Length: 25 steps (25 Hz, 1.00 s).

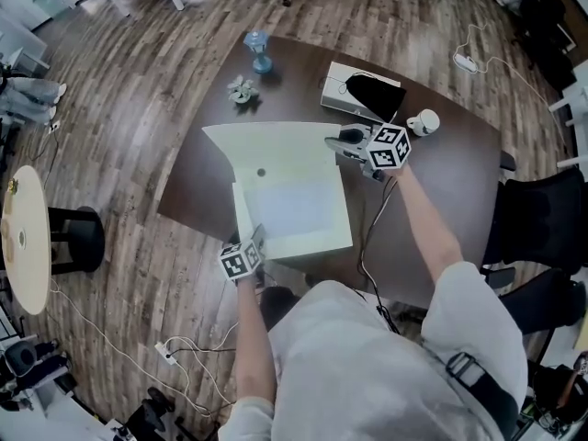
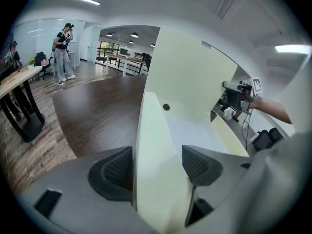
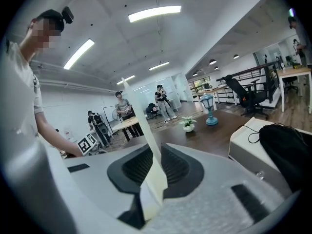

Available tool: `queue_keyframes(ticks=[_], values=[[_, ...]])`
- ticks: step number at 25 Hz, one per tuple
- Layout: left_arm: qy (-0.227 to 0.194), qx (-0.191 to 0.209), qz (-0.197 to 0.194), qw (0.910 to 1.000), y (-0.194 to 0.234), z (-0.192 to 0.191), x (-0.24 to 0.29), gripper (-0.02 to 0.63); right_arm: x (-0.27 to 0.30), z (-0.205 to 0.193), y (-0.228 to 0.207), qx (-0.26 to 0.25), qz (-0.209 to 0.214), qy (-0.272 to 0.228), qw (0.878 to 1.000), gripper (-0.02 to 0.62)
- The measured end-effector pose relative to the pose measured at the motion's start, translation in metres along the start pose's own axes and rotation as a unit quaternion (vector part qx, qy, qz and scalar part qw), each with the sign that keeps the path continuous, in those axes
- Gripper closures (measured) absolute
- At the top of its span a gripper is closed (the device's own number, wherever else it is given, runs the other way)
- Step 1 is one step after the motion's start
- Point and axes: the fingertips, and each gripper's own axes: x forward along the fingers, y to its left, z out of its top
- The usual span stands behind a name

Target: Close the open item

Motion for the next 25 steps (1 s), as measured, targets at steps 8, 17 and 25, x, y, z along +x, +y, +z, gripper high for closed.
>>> queue_keyframes(ticks=[8,17,25], values=[[0.0,0.013,-0.002,0.9999,0.003,0.004,0.003,0.301,-0.009,-0.009,0.015,-0.098,-0.025,0.058,0.993,0.563],[0.013,0.036,-0.011,0.9992,0.01,0.008,0.007,0.299,-0.025,-0.023,0.045,-0.131,-0.011,0.068,0.989,0.563],[0.02,0.052,-0.011,0.9984,0.014,0.013,0.011,0.299,-0.033,-0.042,0.078,-0.151,0.006,0.077,0.986,0.555]])
